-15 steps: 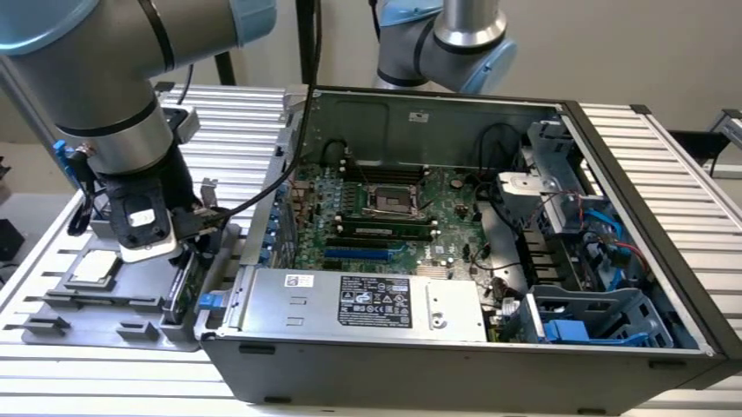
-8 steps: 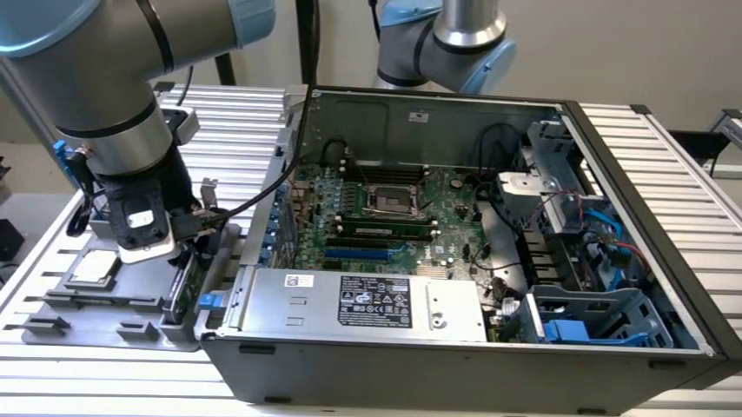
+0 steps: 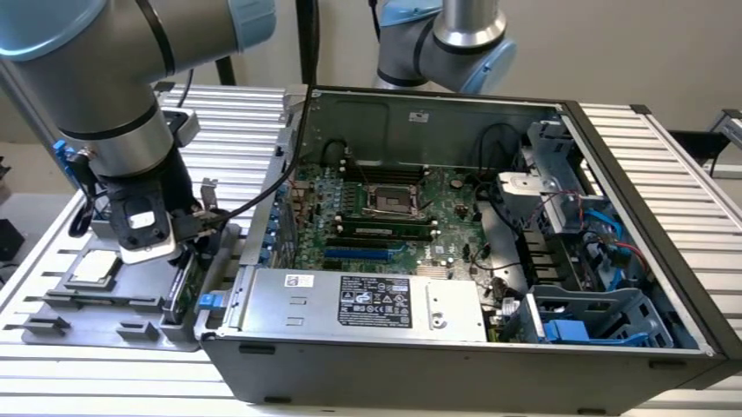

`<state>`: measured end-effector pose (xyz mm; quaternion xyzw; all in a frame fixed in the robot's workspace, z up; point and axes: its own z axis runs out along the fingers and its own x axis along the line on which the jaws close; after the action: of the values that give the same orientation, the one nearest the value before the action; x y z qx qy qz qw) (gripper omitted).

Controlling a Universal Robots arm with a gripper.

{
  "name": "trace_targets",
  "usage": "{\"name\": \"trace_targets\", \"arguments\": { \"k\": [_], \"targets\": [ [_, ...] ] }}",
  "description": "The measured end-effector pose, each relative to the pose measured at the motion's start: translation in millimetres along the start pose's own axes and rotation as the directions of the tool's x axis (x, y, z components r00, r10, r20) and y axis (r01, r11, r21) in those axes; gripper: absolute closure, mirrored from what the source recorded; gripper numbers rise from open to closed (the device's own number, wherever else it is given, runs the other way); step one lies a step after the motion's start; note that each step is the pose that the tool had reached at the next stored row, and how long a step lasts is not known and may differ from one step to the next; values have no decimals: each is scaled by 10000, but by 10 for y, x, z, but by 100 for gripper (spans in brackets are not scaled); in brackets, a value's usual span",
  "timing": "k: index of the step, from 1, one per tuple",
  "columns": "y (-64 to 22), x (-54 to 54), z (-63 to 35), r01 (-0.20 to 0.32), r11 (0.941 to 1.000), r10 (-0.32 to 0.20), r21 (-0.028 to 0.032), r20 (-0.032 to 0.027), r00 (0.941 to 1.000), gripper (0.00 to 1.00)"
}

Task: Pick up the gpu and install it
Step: 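Pick up the gpu and move the gpu toward the slot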

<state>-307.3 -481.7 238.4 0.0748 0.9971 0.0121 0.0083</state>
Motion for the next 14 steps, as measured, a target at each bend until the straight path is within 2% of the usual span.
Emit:
{"name": "trace_targets", "arguments": {
  "k": [4,5,10,11,14],
  "targets": [
    [0,0,9,0,10000,0,2,-12,10000,54],
    [0,0,10,0,10000,0,3,-15,10000,61],
    [1,0,10,0,10000,0,5,-33,10000,64],
    [2,0,11,0,10000,0,5,-38,10000,70],
    [2,0,10,-1,10000,1,7,-51,10000,70]
  ]
}}
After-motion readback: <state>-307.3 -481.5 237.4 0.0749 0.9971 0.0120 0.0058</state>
